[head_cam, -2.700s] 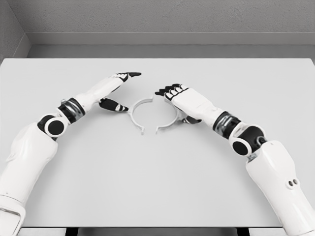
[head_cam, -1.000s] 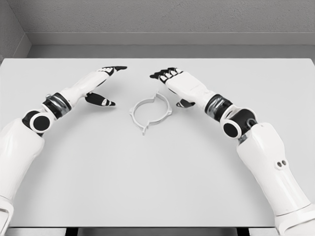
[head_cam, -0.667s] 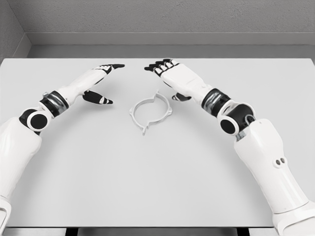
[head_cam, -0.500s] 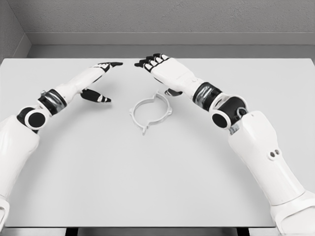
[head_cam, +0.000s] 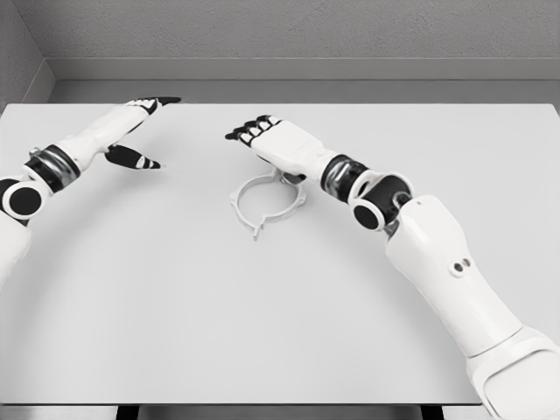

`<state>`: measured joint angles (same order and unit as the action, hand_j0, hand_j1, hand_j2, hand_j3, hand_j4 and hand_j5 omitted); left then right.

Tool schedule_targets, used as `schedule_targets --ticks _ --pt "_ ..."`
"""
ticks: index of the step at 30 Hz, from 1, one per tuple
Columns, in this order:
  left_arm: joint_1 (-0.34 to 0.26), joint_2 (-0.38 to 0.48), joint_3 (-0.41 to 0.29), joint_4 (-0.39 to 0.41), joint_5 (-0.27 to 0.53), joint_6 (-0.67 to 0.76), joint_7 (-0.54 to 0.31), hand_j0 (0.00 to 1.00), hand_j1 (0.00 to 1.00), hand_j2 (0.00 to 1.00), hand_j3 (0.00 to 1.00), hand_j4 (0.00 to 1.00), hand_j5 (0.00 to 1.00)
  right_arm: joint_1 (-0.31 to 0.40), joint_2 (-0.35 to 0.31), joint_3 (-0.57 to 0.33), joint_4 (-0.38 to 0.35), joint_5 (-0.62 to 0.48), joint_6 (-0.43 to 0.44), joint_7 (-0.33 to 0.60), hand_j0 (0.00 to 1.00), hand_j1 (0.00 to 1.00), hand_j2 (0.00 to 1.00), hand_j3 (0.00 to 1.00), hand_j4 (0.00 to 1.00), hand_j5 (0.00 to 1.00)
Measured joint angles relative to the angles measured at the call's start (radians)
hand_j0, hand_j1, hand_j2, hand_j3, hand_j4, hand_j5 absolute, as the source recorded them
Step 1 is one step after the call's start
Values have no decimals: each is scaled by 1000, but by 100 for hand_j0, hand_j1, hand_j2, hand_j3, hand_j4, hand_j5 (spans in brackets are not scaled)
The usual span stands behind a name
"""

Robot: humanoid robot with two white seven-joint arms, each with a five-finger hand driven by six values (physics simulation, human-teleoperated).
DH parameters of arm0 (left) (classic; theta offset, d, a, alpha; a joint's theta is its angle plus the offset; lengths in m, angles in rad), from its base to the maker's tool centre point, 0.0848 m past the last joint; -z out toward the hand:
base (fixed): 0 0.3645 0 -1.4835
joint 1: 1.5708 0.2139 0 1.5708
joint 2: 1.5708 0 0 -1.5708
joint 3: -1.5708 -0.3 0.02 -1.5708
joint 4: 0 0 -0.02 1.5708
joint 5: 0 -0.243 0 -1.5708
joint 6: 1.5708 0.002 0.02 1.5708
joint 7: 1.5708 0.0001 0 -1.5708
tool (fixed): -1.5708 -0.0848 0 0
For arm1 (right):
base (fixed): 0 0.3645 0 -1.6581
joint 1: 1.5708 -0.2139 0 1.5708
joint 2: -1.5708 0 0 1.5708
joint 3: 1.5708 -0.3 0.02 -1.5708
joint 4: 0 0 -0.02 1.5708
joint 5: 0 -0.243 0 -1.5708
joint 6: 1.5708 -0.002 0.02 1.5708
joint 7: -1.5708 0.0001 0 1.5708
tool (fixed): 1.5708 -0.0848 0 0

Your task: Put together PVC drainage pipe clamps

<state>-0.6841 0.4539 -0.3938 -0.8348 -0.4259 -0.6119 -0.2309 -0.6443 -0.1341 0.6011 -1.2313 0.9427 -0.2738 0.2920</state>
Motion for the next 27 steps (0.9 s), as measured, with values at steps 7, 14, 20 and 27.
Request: schedule_targets --ticks 7,14,20,27 --pt "0 6 -2 4 0 0 0 100 100 100 100 100 100 -3 17 15 37 9 0 -1 100 100 100 100 100 100" --pt "0 6 -2 5 0 0 0 100 100 100 100 100 100 -3 14 19 44 22 0 0 100 100 100 100 100 100" --pt "0 5 -2 5 0 0 0 100 100 100 100 100 100 -2 12 25 44 26 0 0 100 100 100 100 100 100" --pt "0 4 -2 5 0 0 0 100 100 100 100 100 100 6 6 29 38 29 0 1 100 100 100 100 100 100"
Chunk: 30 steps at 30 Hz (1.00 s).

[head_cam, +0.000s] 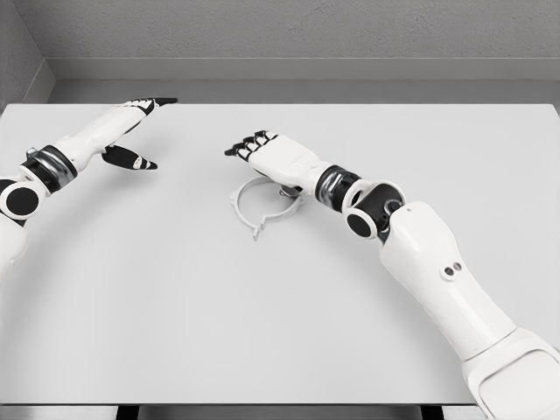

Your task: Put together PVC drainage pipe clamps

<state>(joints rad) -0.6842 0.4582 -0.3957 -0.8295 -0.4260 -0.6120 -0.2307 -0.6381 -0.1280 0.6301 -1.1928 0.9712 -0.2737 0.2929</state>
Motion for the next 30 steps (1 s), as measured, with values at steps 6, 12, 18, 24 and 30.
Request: schedule_targets --ticks 6,12,18,24,30 --pt "0 0 0 0 0 0 0 100 100 100 100 100 100 3 -17 1 -10 3 0 1 100 100 100 100 100 100" --pt "0 -1 0 3 0 0 1 100 100 100 100 100 100 9 -33 1 -12 5 0 -1 100 100 100 100 100 100" --pt "0 -2 0 3 0 0 2 100 100 100 100 100 100 12 -44 1 -14 -1 1 -1 100 100 100 100 100 100" --pt "-2 -5 0 10 0 0 2 100 100 100 100 100 100 31 -70 0 -49 2 4 7 100 100 100 100 100 100" --pt "-2 -7 -1 11 0 0 2 100 100 100 100 100 100 54 -98 -5 -87 4 7 10 100 100 100 100 100 100"
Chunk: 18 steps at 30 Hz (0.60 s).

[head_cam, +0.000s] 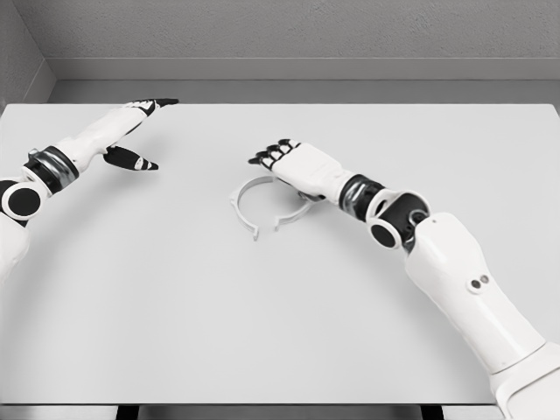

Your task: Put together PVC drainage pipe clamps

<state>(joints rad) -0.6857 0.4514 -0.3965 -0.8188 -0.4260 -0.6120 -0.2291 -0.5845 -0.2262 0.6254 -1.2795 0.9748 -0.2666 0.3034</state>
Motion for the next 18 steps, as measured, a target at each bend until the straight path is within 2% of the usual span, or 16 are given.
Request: schedule_targets --ticks 9,16,18 --pt "0 -1 -1 0 0 0 0 100 100 100 100 100 100 25 -53 -6 -85 -2 15 3 100 100 100 100 100 100" --pt "-8 -2 -4 6 -1 0 0 100 100 100 100 100 100 25 -58 -7 -183 -7 31 2 100 100 100 100 100 100" --pt "-8 -2 -4 8 -1 0 0 100 100 100 100 100 100 63 -57 -39 -218 -9 33 1 100 100 100 100 100 100"
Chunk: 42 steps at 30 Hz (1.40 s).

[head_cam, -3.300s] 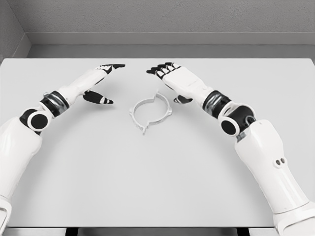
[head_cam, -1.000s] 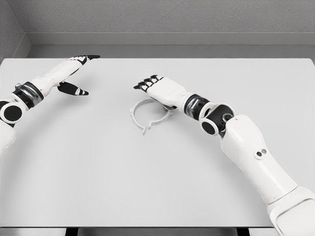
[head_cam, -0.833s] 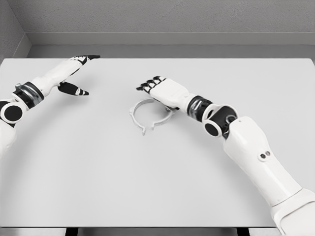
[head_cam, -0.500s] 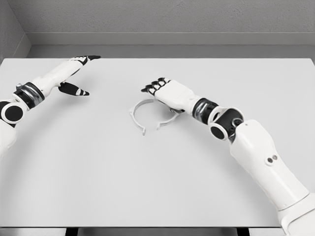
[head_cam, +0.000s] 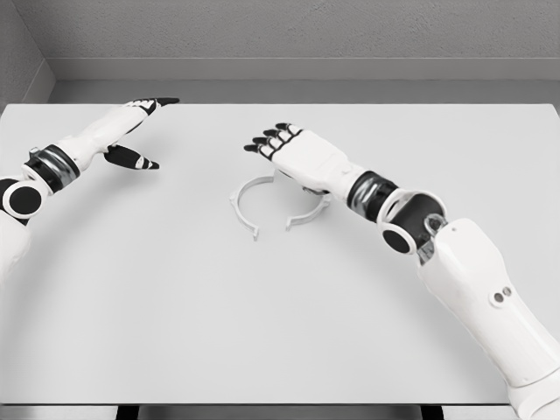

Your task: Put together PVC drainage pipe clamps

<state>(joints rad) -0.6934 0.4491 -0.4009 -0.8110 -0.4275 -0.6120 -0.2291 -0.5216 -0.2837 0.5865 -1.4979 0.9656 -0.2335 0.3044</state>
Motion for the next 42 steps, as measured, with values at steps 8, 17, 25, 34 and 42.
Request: schedule_targets --ticks 8,17,25,34,42 --pt "-2 2 0 2 0 0 0 100 100 100 100 100 100 -1 9 -174 37 0 43 -1 100 100 100 100 100 100" --pt "-3 5 0 2 0 0 1 100 100 100 100 100 100 -112 81 -124 268 16 54 0 100 100 100 100 100 100" --pt "-5 6 0 2 0 0 1 100 100 100 100 100 100 -124 103 -72 357 23 55 -1 100 100 100 100 100 100" --pt "-5 4 -1 4 0 0 2 100 100 100 100 100 100 -118 104 -52 366 42 55 -2 100 100 100 100 100 100" --pt "-5 2 0 6 0 0 2 100 100 100 100 100 100 -100 97 -46 302 49 49 -1 100 100 100 100 100 100"
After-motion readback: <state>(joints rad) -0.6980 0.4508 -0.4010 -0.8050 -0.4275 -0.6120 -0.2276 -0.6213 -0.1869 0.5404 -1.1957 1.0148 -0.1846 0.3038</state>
